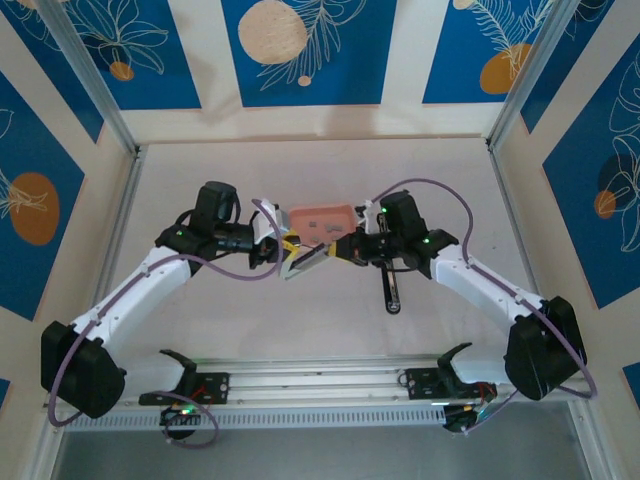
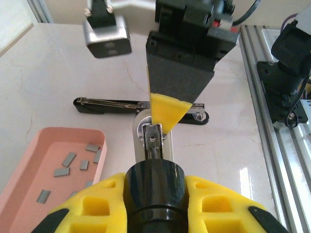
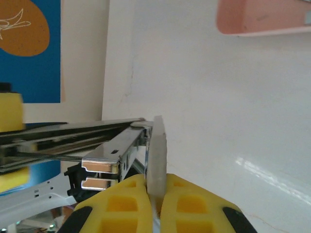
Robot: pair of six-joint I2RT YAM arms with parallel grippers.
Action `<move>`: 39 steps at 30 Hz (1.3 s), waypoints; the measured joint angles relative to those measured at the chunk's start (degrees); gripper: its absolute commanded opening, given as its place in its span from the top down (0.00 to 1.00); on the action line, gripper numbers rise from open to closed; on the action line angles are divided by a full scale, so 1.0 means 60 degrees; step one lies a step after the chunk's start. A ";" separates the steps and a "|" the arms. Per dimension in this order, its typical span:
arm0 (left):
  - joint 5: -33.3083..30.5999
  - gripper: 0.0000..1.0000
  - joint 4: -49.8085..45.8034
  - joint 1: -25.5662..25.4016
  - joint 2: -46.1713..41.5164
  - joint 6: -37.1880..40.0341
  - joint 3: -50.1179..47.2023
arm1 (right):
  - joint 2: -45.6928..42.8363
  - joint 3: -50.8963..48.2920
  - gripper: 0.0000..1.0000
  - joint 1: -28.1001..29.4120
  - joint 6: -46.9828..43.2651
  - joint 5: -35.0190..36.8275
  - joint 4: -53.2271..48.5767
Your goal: Load the staples into the stapler
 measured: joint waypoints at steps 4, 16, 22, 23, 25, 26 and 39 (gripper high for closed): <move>0.0098 0.91 0.0193 -0.0004 -0.0066 -0.0364 0.0000 | -0.0091 -0.0798 1.00 -0.0517 0.0317 -0.0739 0.0812; 0.0098 0.92 0.0514 0.0000 -0.0630 -0.1392 0.0015 | 0.0273 -0.2073 0.74 -0.0739 0.1140 -0.1020 0.2335; 0.0423 0.92 0.0918 0.0000 -0.1089 -0.1581 0.0652 | 0.0561 -0.2160 0.52 -0.0729 0.0849 0.0146 0.1326; 0.0463 0.92 0.0922 0.0000 -0.1169 -0.1588 0.0769 | 0.0554 -0.2113 0.50 -0.0703 0.0747 0.0317 0.1155; 0.0499 0.92 0.0933 0.0000 -0.1279 -0.1585 0.0911 | 0.0521 -0.1963 0.47 -0.0619 0.0565 0.0586 0.0823; 0.0499 0.92 0.0936 0.0000 -0.1319 -0.1585 0.0943 | 0.0459 -0.1883 0.43 -0.0572 0.0437 0.0696 0.0707; 0.0463 0.90 0.2018 0.0000 -0.1333 -0.2397 0.0827 | -0.1654 -0.1213 0.30 0.0980 -0.5213 0.1202 0.1738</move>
